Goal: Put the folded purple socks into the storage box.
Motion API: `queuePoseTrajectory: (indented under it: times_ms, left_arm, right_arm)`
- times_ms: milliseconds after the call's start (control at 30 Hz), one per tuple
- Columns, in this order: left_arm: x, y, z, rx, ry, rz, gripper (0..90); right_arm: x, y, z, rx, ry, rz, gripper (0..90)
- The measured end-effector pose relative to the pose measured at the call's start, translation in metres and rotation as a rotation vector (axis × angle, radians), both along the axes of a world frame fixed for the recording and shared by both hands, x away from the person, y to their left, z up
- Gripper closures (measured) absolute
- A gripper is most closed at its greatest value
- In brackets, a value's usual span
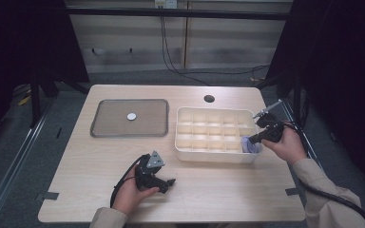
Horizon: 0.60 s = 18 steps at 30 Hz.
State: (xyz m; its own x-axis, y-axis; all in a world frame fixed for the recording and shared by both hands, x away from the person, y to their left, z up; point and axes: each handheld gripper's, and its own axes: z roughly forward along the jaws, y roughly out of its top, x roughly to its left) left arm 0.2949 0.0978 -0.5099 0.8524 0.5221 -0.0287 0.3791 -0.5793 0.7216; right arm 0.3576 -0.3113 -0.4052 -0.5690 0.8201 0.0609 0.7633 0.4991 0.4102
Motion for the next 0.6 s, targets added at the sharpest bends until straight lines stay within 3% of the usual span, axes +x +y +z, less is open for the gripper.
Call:
queuePoseTrajectory:
  times_ms: [133,333,500,600]
  left_arm:
    - [0.0,0.0,0.0,0.003,-0.001,0.001,9.2]
    - [0.0,0.0,0.0,0.003,-0.001,0.0,9.2]
    - [0.0,0.0,0.0,0.001,0.002,0.001,9.2]
    - [0.0,0.0,0.0,0.001,0.001,0.001,9.2]
  right_arm:
    - [0.002,0.0,0.004,0.003,-0.016,0.013,88.8]
    - [0.011,0.0,0.011,0.004,-0.046,-0.024,90.0]
    - [0.02,0.005,0.002,0.009,-0.057,-0.032,90.0]
    - [0.021,0.01,-0.009,-0.001,-0.022,-0.018,90.0]
